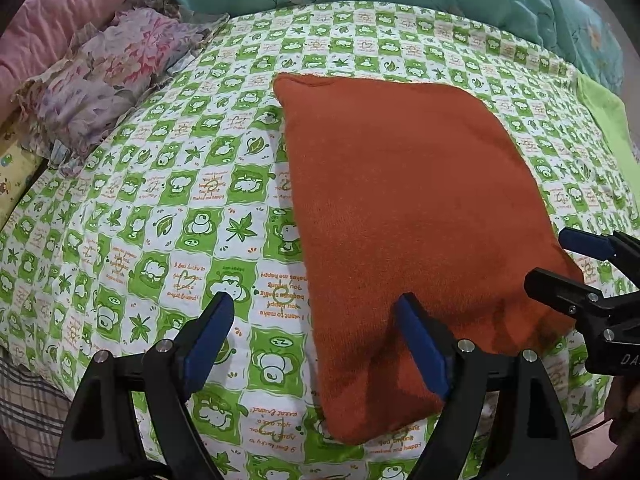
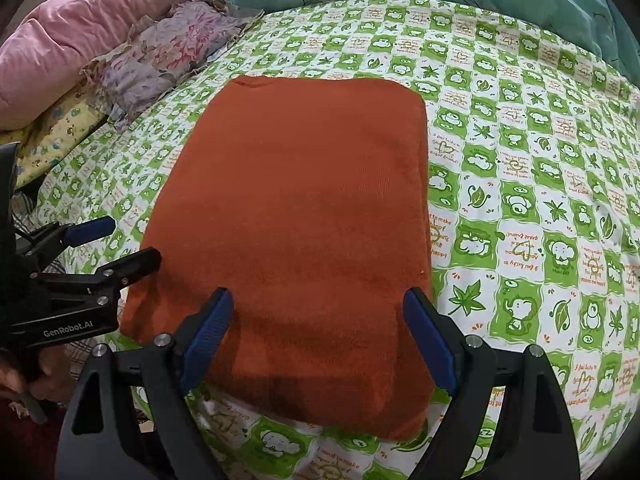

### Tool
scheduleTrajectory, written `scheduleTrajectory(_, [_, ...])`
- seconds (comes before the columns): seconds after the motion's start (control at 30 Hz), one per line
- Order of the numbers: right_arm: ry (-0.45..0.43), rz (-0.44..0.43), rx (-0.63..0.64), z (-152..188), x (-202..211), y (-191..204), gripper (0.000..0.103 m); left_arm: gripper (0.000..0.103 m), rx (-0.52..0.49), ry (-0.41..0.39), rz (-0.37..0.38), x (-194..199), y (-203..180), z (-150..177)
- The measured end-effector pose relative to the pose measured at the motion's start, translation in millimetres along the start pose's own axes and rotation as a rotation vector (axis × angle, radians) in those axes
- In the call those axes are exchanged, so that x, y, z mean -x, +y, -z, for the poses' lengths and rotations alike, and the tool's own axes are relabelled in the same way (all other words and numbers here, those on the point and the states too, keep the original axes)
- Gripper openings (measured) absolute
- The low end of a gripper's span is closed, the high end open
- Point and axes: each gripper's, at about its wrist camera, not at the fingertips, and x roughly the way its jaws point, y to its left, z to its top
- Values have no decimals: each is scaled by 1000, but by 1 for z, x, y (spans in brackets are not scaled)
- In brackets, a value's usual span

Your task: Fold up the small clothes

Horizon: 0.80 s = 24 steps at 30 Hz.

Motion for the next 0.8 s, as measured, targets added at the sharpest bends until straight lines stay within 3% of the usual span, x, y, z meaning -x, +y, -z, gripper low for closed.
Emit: scheduleTrajectory(0.8, [-22,-6,6,-5,6,8,87,84,-4,-8,10,0,0,-3])
